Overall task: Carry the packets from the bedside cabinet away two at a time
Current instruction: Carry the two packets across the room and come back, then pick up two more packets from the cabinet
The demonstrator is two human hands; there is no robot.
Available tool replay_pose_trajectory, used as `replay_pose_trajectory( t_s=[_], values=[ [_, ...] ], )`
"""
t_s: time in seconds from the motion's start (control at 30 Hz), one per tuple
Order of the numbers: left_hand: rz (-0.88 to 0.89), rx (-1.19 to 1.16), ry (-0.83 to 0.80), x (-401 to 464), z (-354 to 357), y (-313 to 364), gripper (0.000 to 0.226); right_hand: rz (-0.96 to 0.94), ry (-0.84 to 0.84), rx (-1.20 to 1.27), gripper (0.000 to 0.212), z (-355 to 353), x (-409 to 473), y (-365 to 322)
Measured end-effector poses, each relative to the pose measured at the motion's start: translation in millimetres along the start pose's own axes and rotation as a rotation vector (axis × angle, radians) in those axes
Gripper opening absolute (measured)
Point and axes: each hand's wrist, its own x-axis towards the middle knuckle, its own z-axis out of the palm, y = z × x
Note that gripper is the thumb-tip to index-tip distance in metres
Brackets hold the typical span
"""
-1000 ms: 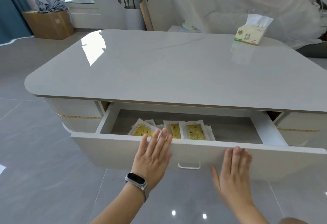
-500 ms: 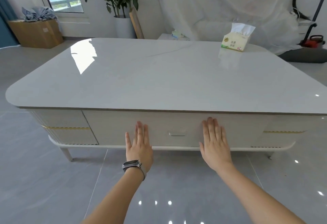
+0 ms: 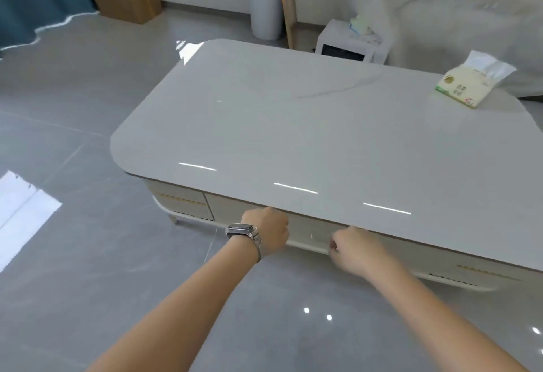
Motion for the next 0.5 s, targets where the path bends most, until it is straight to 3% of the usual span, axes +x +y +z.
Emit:
replay_pose_trajectory(
  t_s=[0.13,0.33,0.5],
  values=[
    [-0.046,-0.038,0.039,-42.2,-97.6,-46.4,0.034,-0.102,-0.012,-0.025,0.033,-105.2,-19.6,-37.9],
    [-0.258,-0.119,0.015,-142.8,-241.6,-136.8,0.04,-0.269,0.002,-0.033,0.045,-278.9,-56.9,-125.9],
    [-0.444,-0.233,0.023,-250.9,-322.8,-213.0,0.041,-0.405,-0.019,-0.08,0.056,-378.2,-90.9,-213.4]
  ],
)
